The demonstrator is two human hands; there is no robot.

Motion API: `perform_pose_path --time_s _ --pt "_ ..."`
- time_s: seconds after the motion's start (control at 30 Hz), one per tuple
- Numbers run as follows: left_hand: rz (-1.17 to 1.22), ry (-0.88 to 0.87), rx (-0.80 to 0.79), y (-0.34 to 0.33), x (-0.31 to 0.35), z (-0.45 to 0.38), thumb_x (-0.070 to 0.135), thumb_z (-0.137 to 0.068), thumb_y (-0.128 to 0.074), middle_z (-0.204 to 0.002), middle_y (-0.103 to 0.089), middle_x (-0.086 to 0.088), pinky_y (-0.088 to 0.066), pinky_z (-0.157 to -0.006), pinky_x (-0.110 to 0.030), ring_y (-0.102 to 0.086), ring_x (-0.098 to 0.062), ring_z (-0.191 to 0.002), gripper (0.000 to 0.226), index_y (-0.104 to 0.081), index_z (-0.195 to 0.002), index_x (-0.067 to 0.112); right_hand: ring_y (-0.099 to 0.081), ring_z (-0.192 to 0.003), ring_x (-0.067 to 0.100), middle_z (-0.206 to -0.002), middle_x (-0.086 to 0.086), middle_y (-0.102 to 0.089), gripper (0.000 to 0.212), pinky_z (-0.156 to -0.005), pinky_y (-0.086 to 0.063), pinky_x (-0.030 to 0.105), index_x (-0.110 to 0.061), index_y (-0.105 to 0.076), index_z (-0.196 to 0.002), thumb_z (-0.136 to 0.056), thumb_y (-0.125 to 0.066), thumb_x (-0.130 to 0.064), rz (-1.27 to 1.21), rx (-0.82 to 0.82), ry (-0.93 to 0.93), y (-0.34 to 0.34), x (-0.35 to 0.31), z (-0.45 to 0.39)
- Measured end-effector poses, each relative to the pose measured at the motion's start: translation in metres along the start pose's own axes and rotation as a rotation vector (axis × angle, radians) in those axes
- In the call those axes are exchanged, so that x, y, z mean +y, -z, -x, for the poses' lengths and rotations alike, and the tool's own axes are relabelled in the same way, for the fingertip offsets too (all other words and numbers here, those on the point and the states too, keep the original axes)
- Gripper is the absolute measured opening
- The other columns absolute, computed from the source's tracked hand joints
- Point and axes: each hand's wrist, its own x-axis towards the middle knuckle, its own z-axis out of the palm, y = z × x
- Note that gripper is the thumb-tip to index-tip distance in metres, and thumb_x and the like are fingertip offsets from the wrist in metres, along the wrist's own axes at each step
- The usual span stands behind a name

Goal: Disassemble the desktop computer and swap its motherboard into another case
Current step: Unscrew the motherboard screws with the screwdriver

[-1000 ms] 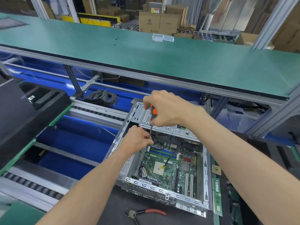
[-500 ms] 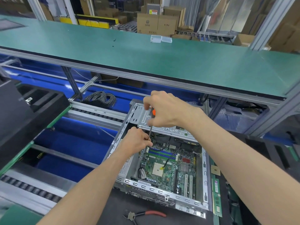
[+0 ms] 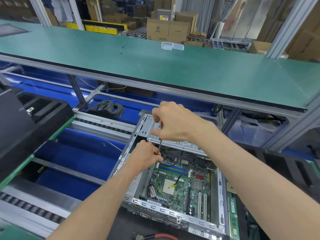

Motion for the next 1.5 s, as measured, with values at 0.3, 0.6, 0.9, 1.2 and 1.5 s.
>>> perform_pose_path --time_s 0.3,0.6,0.9,1.2,1.5 --pt "-0.02 0.003 -0.015 -0.003 -0.005 -0.004 0.048 -0.081 -0.075 -0.077 -0.071 0.003 -0.053 -0.087 -0.037 -0.054 -0.016 -0.104 0.019 -0.08 -0.084 0.029 -0.06 -0.084 0.021 -0.079 -0.008 -0.06 0.014 -0.054 -0.037 0.022 -0.011 -0.072 -0.082 -0.077 -0.066 0.001 0.034 -0.078 0.094 0.007 -0.001 -0.008" --pt "-0.025 0.027 -0.023 -0.001 0.001 -0.003 0.05 -0.08 -0.076 -0.085 -0.071 -0.003 -0.055 -0.085 -0.038 -0.057 -0.018 -0.1 0.026 -0.08 -0.09 0.026 -0.038 -0.061 0.025 -0.076 0.003 -0.033 0.038 -0.048 -0.027 0.033 -0.014 -0.033 -0.071 -0.101 -0.05 -0.031 0.176 0.003 -0.098 -0.001 -0.006 -0.008" --pt "-0.059 0.037 -0.013 0.0 0.002 -0.003 0.052 -0.079 -0.076 -0.093 -0.07 -0.005 -0.051 -0.086 -0.035 -0.045 -0.018 -0.099 0.03 -0.081 -0.09 0.025 -0.046 -0.07 0.01 -0.095 -0.003 -0.052 0.01 -0.065 -0.046 0.034 -0.019 -0.068 -0.084 -0.078 -0.071 -0.01 -0.025 -0.067 0.068 0.006 -0.005 -0.005" --pt "-0.045 0.032 -0.007 0.001 0.003 0.0 0.046 -0.08 -0.076 -0.085 -0.072 -0.002 -0.052 -0.085 -0.036 -0.041 -0.015 -0.1 0.023 -0.079 -0.082 0.023 -0.052 -0.086 0.025 -0.095 0.001 -0.054 0.013 -0.065 -0.033 0.034 -0.015 -0.061 -0.083 -0.084 -0.061 -0.002 0.118 -0.039 0.007 -0.001 -0.006 -0.009" --pt "-0.002 -0.024 0.002 0.002 0.003 0.004 0.033 -0.082 -0.077 -0.073 -0.071 0.0 -0.056 -0.084 -0.038 -0.062 -0.02 -0.094 0.009 -0.077 -0.079 0.024 -0.042 -0.076 0.029 -0.089 0.002 -0.037 0.03 -0.063 -0.035 0.039 -0.015 -0.044 -0.089 -0.095 -0.058 -0.041 0.139 0.036 -0.057 -0.002 -0.013 0.001"
